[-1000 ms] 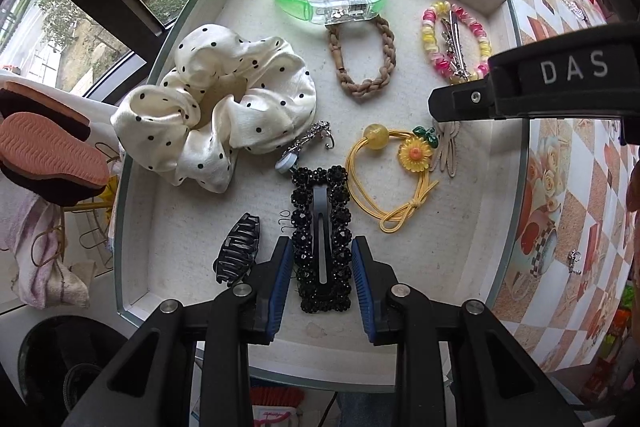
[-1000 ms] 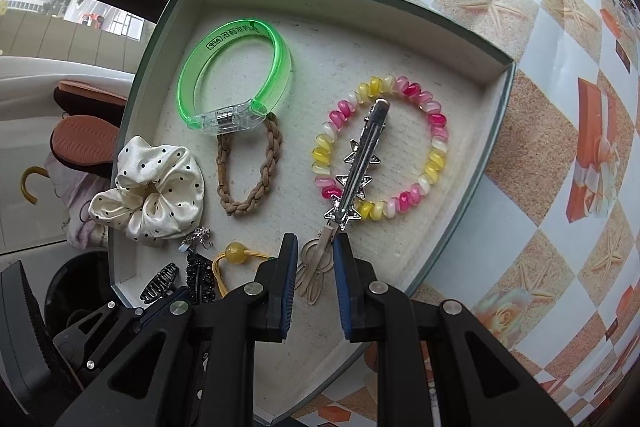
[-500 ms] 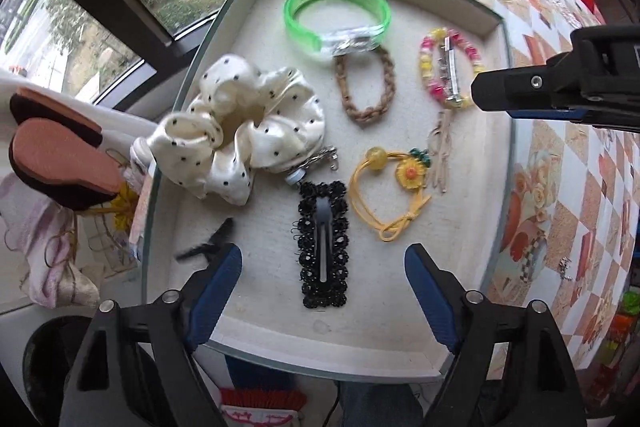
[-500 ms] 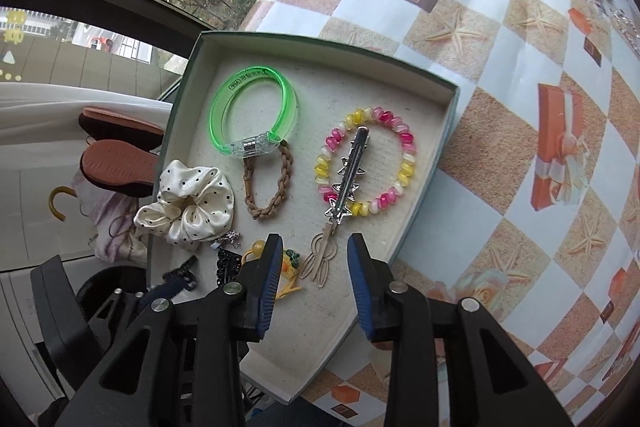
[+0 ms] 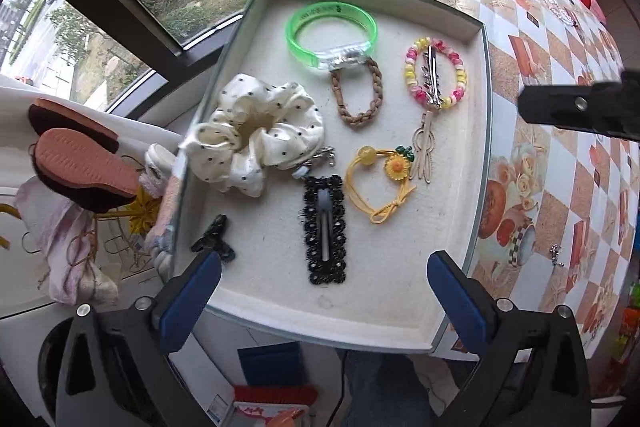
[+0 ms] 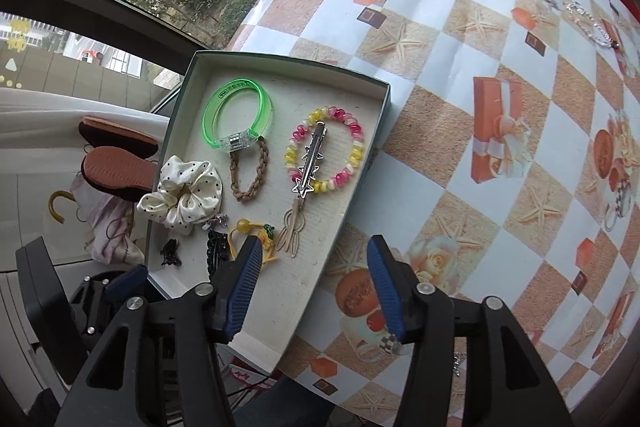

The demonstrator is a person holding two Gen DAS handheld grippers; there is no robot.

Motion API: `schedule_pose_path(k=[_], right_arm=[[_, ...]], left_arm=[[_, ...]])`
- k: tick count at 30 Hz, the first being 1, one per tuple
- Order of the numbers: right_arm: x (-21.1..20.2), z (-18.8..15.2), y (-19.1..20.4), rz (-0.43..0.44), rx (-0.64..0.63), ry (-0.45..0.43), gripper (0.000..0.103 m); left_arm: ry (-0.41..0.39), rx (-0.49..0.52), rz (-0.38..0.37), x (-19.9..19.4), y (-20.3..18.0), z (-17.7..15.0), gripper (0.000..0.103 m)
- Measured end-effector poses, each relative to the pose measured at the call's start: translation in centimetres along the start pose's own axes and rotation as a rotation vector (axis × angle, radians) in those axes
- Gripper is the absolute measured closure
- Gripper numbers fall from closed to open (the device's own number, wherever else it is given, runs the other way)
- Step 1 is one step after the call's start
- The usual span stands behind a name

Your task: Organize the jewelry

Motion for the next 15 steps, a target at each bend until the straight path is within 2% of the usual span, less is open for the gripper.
schedule_pose_path(k=[3, 6, 7, 8, 14, 15], right_arm=[[-1.2, -0.7, 0.2, -0.024, -0.015, -0.031, 0.022], [-2.4, -1.2, 0.4, -0.051, -0.040, -0.067, 0.021], [-2.9, -1.3, 0.4, -0.056, -0.047, -0.077, 0.015], [-3.3, -1.4, 0.5, -0.060, -0.054, -0.089, 0.012], [-5.6, -2.1, 1.5, -0.085, -0.116, -0.159, 0.011], [-5.8, -2.2, 1.8, -0.092, -0.127, -0.164, 0.008]], left_arm=[[-0.032, -0.018, 0.006, -1.4, 0.5, -0.2, 0.000], [-0.064, -0.026, 0.023, -2.6, 1.1, -0.3, 0.000], [-0.070, -0.029, 0.028, -3.0, 1.3, -0.3, 0.000], [-0.071, -0.032, 0.030, -3.2, 1.4, -0.3, 0.000], [-0.084, -0.056, 0.041, -4.9, 1.9, -0.4, 0.000], [-0.091, -0.062, 0.042, -5.3, 1.9, -0.5, 0.000]])
Point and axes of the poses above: each gripper's, at about its wrist camera, not at the fingertips, and x roughly the way its jaws point, y to its left, z to its top, the point moved 3 cm from there along x, roughly the way its jaws point, and after that the axes turned 13 degrees about x, right-handed, at the moved point
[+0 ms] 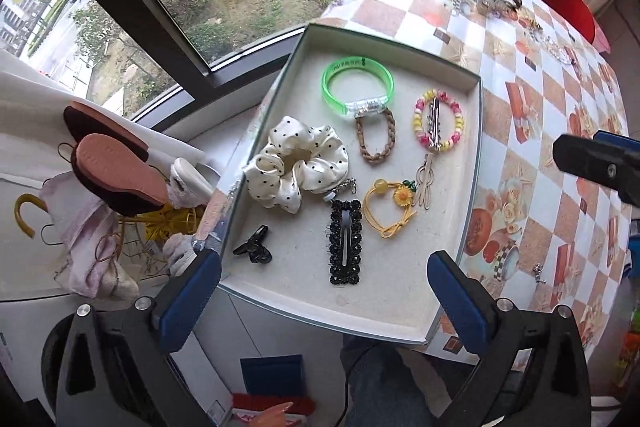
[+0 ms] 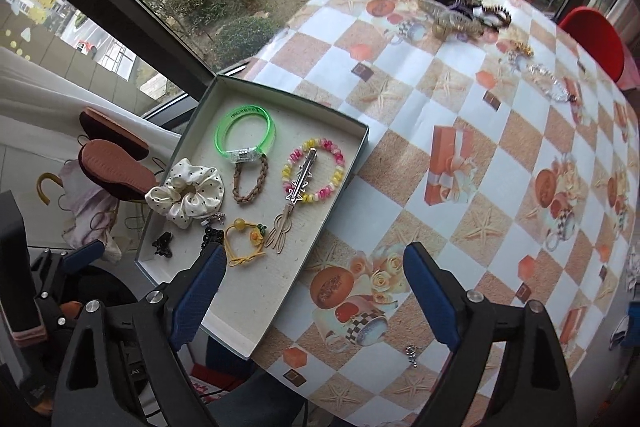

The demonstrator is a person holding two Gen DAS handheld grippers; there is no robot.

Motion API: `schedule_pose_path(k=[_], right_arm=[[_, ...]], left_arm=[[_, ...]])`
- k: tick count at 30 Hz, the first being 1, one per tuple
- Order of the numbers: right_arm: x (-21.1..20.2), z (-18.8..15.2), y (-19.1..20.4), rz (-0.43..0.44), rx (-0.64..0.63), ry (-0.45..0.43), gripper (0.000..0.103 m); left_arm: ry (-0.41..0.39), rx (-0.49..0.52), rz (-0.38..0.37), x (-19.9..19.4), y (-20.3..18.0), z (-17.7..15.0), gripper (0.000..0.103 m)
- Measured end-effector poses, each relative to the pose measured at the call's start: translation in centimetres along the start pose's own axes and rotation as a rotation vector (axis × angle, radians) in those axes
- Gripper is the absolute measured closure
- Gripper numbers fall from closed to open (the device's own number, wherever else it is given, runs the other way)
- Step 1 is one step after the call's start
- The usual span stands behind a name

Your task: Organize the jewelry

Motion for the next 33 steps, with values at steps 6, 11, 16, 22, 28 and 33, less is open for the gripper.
schedule_pose_path(k=[6, 11, 16, 22, 28, 33], right_arm=[[-1.9, 0.1, 1.2, -0.019, -0.044, -0.043, 0.000], [-2.7, 0.5, 1.4, -0.038, -0.051, -0.047, 0.000], [-3.1, 0.7, 1.6, -0.043, -0.058, -0.053, 0.000], [-3.1, 0.7, 1.7, -0.042, -0.065, -0.049, 0.000], [-3.1, 0.7, 1.8, -0.043, -0.063, -0.045, 0.000], [-3.1, 0.7, 1.8, -0.044, -0.064, -0.043, 0.000]], left_arm=[[-0.038, -0.038, -0.006, -1.9, 0.5, -0.1, 0.000], [-0.057, -0.069, 0.007, -3.1, 1.1, -0.1, 0.000], [-0.070, -0.078, 0.015, -4.0, 1.4, -0.1, 0.000], [-0.069, -0.083, 0.019, -4.2, 1.4, -0.1, 0.000], [-0.057, -0.084, 0.021, -4.0, 1.3, -0.1, 0.000], [-0.057, -0.084, 0.024, -4.0, 1.3, -0.1, 0.000]])
Point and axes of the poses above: each gripper's, at about its wrist camera, not at the fingertips, and x roughly the way its jaws point, y to its left, z to its top, the point moved 3 cm from there along x, roughly the way its jaws point, and after that the axes turned 13 degrees about x, right-handed, at the moved point
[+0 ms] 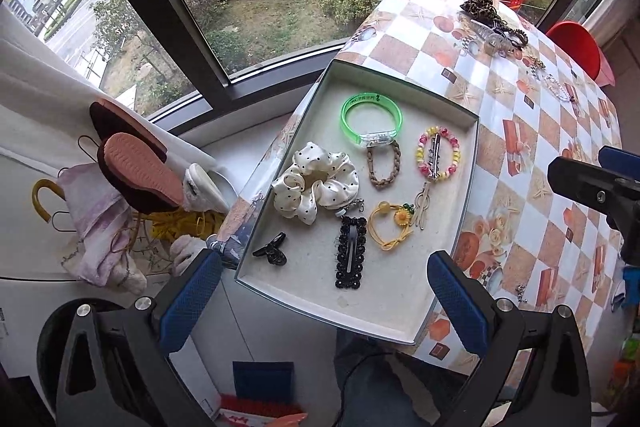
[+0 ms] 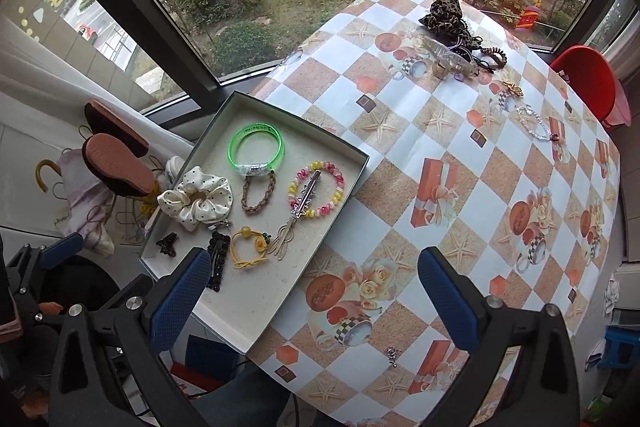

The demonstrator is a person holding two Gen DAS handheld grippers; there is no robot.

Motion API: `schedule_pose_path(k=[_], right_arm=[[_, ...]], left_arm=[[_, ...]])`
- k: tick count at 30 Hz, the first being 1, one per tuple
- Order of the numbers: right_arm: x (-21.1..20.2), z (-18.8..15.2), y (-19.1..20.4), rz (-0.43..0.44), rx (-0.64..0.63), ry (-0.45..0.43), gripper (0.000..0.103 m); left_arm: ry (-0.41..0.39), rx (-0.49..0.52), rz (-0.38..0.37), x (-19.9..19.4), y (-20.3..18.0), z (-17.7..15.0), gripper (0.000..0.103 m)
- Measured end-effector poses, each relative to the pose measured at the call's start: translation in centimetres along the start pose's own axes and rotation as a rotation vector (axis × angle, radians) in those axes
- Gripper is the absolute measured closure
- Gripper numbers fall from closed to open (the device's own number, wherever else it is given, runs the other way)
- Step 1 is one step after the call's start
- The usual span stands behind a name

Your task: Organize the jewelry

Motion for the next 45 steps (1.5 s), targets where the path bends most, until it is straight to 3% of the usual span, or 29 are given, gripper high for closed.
schedule_pose_path(k=[45], right_arm=[[0.52, -0.28, 0.85, -0.027, -0.051, 0.013, 0.000]], left_arm=[[0.011, 0.003, 0.012, 0.68, 0.19, -0.28, 0.000]])
Point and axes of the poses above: each gripper's, at about its wrist camera, not at the fingertips, and x roughly the way its jaws point, y to its left, z to its top, the point moved 3 cm from there along x, roughly the way its jaws point, and after that the axes turned 13 degrees about x, right-handed, at the moved point
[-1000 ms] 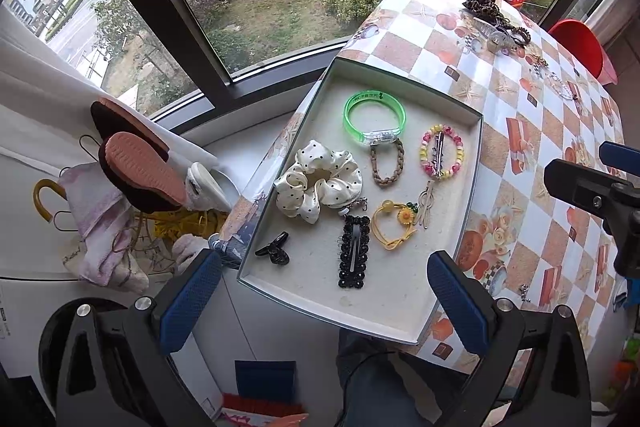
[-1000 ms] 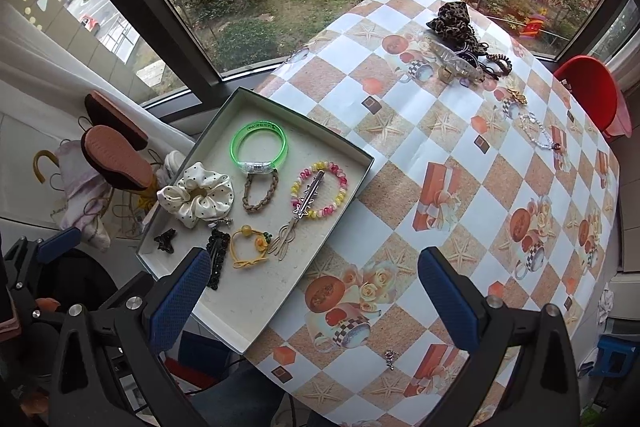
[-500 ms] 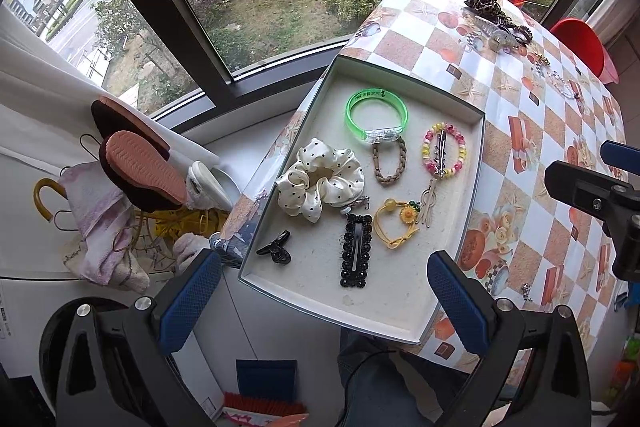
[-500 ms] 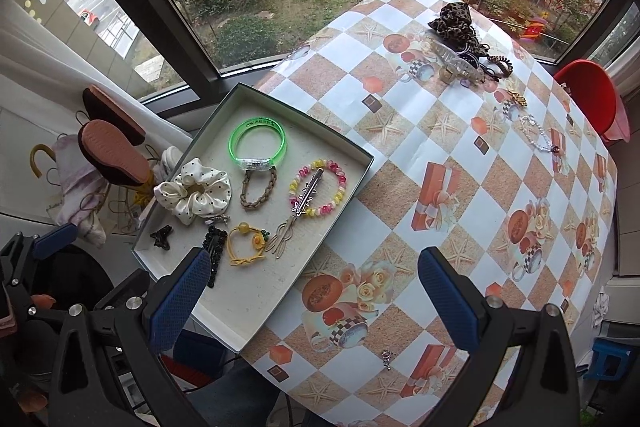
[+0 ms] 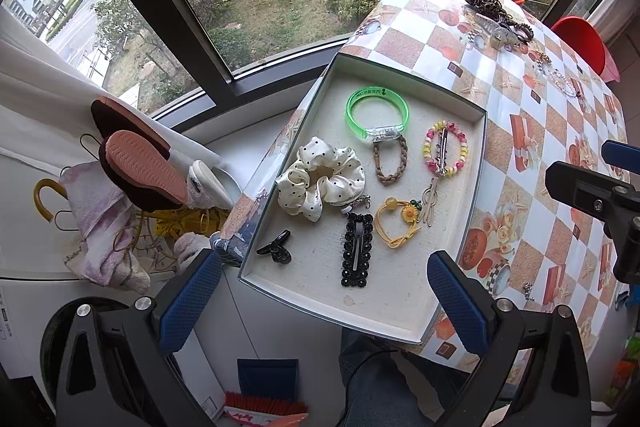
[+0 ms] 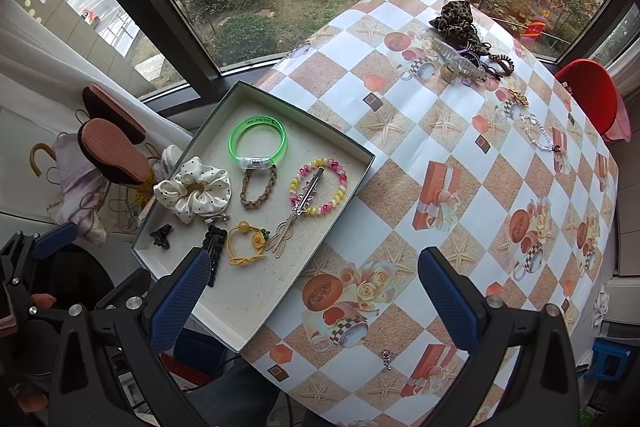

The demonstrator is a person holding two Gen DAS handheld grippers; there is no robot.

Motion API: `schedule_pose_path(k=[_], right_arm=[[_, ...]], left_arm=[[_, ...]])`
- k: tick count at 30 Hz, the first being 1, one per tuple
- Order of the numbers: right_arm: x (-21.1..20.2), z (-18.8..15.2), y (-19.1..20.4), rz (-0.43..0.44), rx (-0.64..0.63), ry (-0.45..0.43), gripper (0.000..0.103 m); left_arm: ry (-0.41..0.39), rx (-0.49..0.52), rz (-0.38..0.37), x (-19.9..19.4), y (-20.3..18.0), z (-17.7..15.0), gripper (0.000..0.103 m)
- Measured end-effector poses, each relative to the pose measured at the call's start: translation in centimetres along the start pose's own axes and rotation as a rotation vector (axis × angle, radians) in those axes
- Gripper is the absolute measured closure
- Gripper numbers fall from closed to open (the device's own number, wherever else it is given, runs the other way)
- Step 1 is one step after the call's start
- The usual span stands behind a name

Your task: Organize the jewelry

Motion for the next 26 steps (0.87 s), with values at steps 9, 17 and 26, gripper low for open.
schedule_pose_path(k=[9, 17, 26], right_arm=[[0.39, -0.41, 0.14, 0.002, -0.005, 0.006, 0.000], [0.50, -0.31, 0.35, 0.006, -0.014, 0.013, 0.000], [0.49, -0.25, 0.47, 0.007, -0.016, 0.012, 0.000]], left_arm=[[0.009, -0.004, 0.005, 0.45, 0.47, -0.54, 0.000], [0.014, -0.005, 0.008, 0.39, 0.61, -0.33, 0.000], [0.014, -0.003, 0.009, 0.36, 0.81, -0.05, 0.000]])
Point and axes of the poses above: each gripper's, at about its wrist camera, not at the fingertips, and x roughly the way its jaws point, y to its left, z to its top, the point moved 3 cm from there along x, roughly the way its jaws point, and after that the axes turned 13 degrees about x, right-handed, at the moved point
